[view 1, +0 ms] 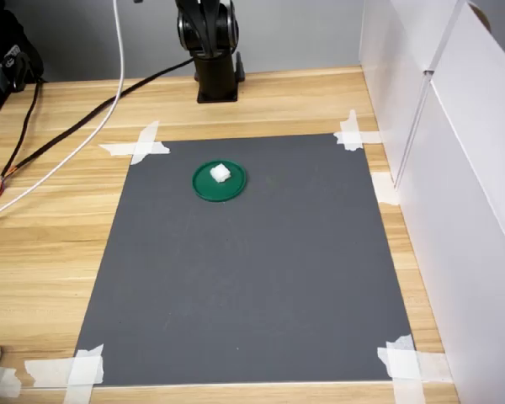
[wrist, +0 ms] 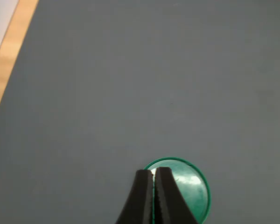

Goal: Grasp a white terminal and put it in the green lid.

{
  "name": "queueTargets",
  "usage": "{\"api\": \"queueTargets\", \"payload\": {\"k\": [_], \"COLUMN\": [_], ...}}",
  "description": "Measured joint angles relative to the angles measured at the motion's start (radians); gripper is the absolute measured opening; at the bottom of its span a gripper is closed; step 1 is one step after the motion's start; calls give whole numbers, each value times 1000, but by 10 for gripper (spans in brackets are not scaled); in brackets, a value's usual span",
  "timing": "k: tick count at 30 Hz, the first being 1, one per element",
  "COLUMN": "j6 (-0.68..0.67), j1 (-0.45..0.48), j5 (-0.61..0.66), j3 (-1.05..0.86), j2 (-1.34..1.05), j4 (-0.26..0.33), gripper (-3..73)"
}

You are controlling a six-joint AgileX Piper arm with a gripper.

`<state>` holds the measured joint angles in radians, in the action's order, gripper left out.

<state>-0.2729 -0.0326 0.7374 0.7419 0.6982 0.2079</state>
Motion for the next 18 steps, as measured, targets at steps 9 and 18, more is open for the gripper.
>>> {"api": "queueTargets", "payload": {"k": [9,18], "j6": [81,82], "j1": [0,0], "j5": [-198,-186], "j3": [-298,-498], "j2": [-265,-457], "j4": [-1,38], "gripper": [-19,-19]}}
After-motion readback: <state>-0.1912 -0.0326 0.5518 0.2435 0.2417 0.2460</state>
